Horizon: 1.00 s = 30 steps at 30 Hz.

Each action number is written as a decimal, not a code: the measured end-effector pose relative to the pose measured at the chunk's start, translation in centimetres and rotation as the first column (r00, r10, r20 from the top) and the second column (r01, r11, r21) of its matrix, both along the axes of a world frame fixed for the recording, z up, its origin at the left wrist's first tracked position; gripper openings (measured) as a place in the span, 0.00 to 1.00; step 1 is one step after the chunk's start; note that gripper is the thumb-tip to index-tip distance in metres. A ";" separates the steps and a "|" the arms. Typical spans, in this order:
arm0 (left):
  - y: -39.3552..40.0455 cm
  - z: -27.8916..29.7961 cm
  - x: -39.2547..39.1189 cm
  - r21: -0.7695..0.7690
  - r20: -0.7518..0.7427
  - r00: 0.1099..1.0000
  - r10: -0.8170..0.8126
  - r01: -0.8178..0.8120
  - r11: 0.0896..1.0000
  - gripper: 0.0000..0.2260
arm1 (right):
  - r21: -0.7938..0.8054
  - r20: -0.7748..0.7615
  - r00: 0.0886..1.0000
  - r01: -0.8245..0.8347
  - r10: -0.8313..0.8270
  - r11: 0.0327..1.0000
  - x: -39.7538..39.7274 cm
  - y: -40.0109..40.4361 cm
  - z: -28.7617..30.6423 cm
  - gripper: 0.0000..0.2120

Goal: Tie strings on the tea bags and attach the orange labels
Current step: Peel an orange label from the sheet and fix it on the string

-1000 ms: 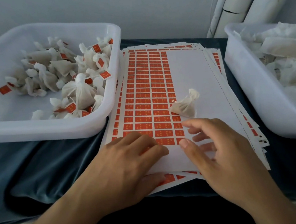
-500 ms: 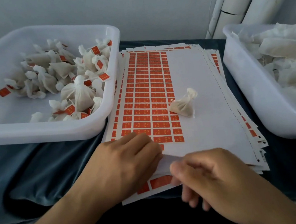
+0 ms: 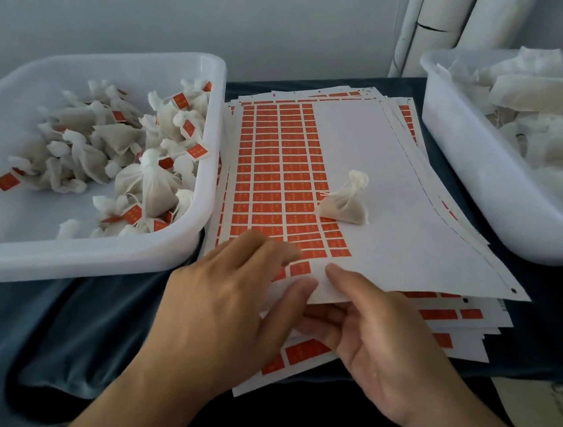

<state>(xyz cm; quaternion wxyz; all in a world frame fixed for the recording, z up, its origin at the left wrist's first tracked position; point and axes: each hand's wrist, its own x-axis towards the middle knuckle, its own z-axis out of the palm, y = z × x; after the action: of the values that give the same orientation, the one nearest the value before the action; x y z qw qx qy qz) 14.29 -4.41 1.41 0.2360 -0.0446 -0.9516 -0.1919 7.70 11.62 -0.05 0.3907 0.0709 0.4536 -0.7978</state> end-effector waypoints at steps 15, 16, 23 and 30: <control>0.2 1.3 -1.7 0.031 0.253 0.966 0.044 -0.054 0.998 0.15 | 0.187 -0.211 0.973 -0.058 0.097 0.981 -0.3 0.4 -1.5 0.14; 0.2 1.3 -1.7 0.039 0.249 0.967 0.049 -0.060 0.997 0.14 | 0.191 -0.217 0.971 -0.054 0.095 0.980 -0.3 0.3 -1.5 0.16; -0.2 1.3 -1.6 0.061 0.306 0.952 0.001 -0.021 0.998 0.20 | 0.211 -0.234 0.966 -0.059 0.109 0.976 -0.3 0.6 -1.7 0.15; -0.3 1.3 -1.9 0.079 0.311 0.950 0.036 -0.064 0.995 0.15 | 0.222 -0.233 0.967 -0.054 0.107 0.974 -0.2 0.4 -1.7 0.15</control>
<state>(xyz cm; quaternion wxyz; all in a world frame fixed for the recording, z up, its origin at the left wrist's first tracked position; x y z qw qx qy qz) 12.42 -4.69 2.66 0.0905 0.0205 -0.9682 -0.2324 7.48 12.07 -1.80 0.3546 -0.0044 0.5837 -0.7304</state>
